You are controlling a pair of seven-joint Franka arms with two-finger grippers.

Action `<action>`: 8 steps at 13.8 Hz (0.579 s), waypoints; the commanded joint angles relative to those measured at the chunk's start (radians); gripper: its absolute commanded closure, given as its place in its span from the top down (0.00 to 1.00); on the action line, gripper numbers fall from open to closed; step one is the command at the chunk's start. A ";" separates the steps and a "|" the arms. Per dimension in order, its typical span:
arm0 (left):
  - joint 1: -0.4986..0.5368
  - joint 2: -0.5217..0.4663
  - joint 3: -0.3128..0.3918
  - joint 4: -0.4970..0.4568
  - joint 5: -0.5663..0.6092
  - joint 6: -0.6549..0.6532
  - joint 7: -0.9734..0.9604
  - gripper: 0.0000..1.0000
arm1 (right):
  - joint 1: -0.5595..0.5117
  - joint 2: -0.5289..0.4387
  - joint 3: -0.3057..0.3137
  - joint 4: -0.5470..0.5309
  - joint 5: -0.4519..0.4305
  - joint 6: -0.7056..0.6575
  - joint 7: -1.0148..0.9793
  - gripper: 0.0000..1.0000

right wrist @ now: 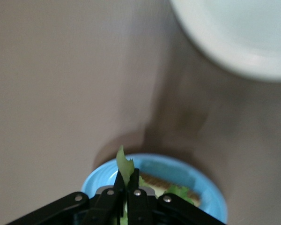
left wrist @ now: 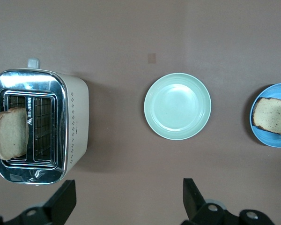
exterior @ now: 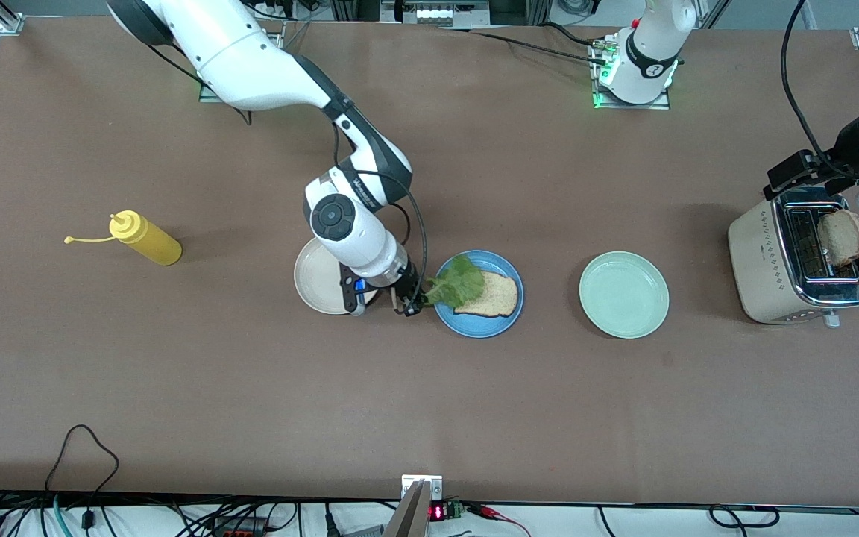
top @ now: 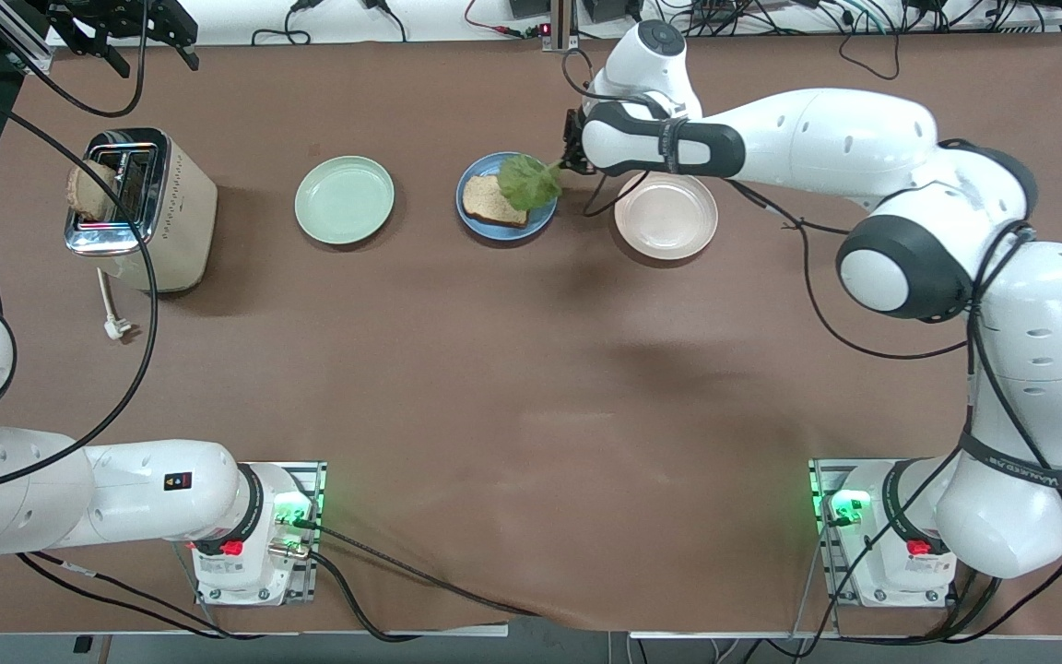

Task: Make sandwich in blue plate with both arms
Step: 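Carry the lettuce leaf onto the bread and open the right gripper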

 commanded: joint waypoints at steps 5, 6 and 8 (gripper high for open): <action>0.009 0.008 0.003 0.008 -0.018 -0.006 0.005 1.00 | 0.066 0.113 -0.016 0.130 0.133 0.133 0.058 0.03; 0.009 0.008 0.006 0.008 -0.018 -0.006 0.005 1.00 | 0.071 0.119 -0.017 0.130 0.133 0.142 0.063 0.09; 0.012 0.013 0.009 0.009 -0.018 -0.006 0.005 1.00 | 0.080 0.131 -0.017 0.130 0.133 0.144 0.058 0.42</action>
